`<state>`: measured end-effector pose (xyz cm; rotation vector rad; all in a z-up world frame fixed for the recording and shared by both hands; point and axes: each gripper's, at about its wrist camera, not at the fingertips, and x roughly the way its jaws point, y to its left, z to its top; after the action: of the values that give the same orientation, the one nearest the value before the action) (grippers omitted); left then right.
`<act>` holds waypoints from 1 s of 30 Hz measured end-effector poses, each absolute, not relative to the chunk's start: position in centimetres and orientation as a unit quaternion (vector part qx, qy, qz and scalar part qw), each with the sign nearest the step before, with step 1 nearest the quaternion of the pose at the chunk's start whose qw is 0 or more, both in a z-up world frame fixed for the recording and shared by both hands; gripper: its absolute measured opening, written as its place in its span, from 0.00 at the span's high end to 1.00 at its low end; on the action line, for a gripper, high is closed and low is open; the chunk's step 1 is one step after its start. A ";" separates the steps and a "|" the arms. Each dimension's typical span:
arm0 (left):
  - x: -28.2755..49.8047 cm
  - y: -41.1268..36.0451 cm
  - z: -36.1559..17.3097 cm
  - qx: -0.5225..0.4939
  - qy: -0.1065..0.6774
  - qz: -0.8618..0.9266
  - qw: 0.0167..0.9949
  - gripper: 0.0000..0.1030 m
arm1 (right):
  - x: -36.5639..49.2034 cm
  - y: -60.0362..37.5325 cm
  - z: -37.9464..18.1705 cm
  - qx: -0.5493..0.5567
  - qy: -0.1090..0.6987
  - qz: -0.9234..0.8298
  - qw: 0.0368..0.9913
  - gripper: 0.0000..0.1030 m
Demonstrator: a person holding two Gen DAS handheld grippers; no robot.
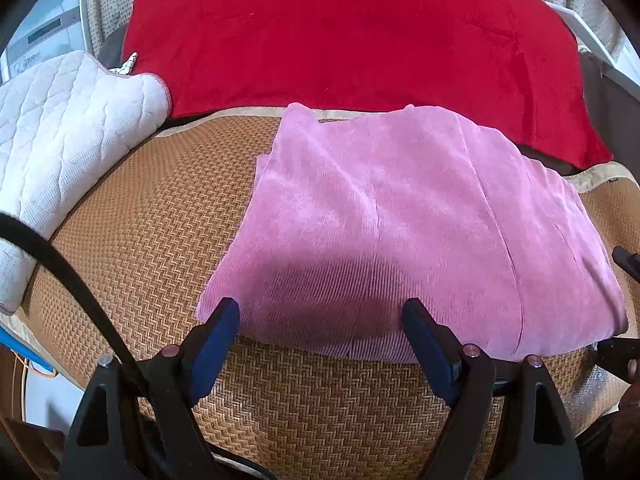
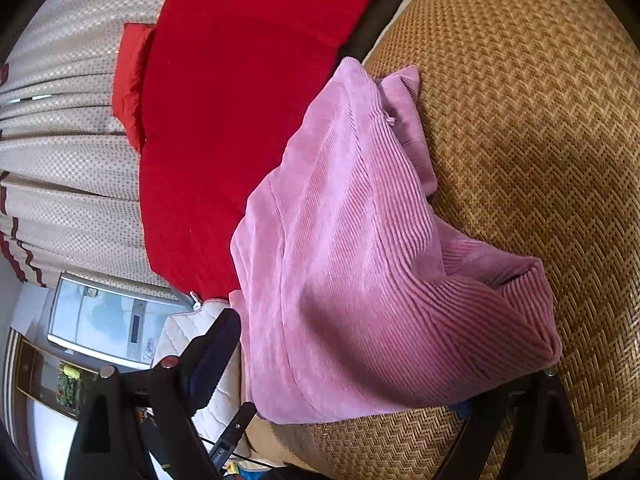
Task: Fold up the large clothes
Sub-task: 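Grasp the pink jacket edge with the right gripper and lift it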
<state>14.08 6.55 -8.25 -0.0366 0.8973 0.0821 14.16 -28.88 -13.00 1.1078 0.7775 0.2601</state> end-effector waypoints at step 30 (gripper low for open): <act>21.7 2.2 -8.6 -0.003 0.445 0.012 0.895 0.17 | 16.2 -26.7 -11.7 0.426 0.380 0.076 0.817 0.61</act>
<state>21.74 2.20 -8.57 -0.0071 0.9233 0.0243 16.23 -26.69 -11.71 0.9084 0.8100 0.1619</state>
